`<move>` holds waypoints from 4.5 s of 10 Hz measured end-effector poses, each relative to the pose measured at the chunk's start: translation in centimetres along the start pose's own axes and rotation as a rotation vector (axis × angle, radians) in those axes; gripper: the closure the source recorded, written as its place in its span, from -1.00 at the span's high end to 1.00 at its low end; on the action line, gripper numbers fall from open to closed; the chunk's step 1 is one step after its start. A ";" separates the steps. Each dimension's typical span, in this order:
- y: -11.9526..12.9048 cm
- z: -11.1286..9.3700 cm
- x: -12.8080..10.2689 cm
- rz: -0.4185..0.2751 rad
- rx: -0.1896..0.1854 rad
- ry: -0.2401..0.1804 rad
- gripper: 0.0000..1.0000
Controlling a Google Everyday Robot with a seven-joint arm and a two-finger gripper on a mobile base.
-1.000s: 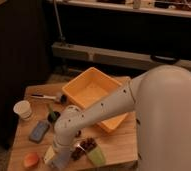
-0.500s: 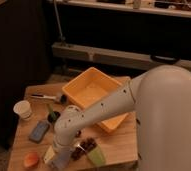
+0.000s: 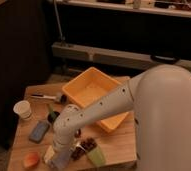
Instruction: Place apple in table surface
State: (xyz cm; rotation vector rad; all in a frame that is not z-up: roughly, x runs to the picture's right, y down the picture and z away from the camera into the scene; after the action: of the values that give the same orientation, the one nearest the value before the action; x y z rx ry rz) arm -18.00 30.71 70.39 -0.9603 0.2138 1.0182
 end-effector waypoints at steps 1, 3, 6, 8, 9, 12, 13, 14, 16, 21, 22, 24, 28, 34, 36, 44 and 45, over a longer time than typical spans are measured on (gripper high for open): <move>0.0 -0.8 -1.3 0.019 0.023 0.019 0.60; 0.2 -3.1 -5.0 0.039 0.051 0.051 0.60; 2.1 -5.5 -7.7 0.020 0.052 0.091 0.60; 3.9 -5.1 -7.0 -0.014 0.057 0.105 0.60; 5.6 -4.5 -6.5 -0.036 0.057 0.107 0.60; 10.5 -2.6 -6.8 -0.115 0.060 0.117 0.60; 11.8 -2.0 -7.2 -0.140 0.064 0.127 0.60; 12.2 -1.3 -7.7 -0.156 0.060 0.136 0.60; 12.2 -0.2 -8.0 -0.177 0.051 0.161 0.60; 12.5 1.5 -6.4 -0.203 0.035 0.221 0.60; 13.0 2.4 -5.6 -0.217 0.020 0.227 0.60; 13.1 4.4 -4.9 -0.213 0.046 0.214 0.60; 13.7 5.1 -5.2 -0.254 0.077 0.165 0.60; 13.2 6.6 -5.9 -0.271 0.090 0.162 -0.37; 12.7 6.7 -6.0 -0.271 0.088 0.164 -0.77; 6.0 -8.1 -8.9 -0.153 0.147 0.035 -1.00; 4.2 -9.3 -9.5 -0.122 0.153 0.030 -1.00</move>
State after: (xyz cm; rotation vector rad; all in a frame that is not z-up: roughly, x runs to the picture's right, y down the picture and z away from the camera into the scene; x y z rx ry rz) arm -24.10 18.42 67.77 -0.8396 0.2515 0.8637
